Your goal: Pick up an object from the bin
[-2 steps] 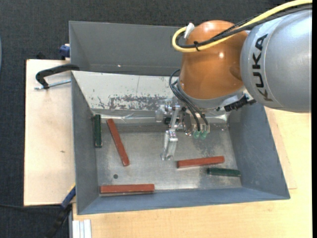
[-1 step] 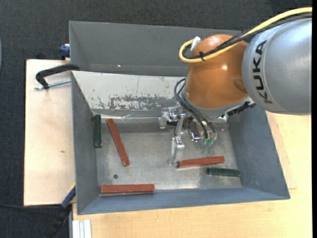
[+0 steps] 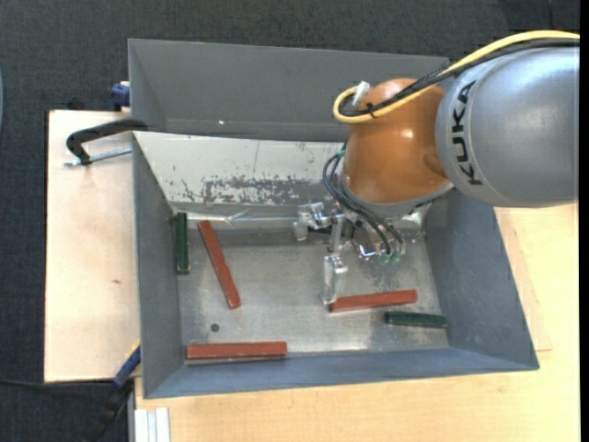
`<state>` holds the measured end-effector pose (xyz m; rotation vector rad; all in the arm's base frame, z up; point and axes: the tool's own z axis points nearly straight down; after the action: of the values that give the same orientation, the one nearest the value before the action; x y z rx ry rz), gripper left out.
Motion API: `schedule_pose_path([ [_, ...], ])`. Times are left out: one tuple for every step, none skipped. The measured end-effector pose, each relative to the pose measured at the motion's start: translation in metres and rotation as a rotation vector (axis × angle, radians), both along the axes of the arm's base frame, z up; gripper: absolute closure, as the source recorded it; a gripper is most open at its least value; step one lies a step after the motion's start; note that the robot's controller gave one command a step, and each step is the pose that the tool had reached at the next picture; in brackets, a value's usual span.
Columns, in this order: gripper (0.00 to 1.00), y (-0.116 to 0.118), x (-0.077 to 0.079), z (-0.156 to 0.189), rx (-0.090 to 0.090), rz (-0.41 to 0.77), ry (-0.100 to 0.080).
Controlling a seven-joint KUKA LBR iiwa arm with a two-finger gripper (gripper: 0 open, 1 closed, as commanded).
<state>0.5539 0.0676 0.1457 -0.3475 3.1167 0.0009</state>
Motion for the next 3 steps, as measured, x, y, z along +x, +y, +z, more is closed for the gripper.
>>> schedule_pose_path([
  [0.0, -0.049, -0.018, -0.03, 0.001, -0.081, 0.005],
  [1.0, -0.062, -0.05, -0.075, 0.001, -0.103, 0.005],
  [1.0, -0.062, -0.05, -0.075, 0.001, -0.103, 0.005],
])
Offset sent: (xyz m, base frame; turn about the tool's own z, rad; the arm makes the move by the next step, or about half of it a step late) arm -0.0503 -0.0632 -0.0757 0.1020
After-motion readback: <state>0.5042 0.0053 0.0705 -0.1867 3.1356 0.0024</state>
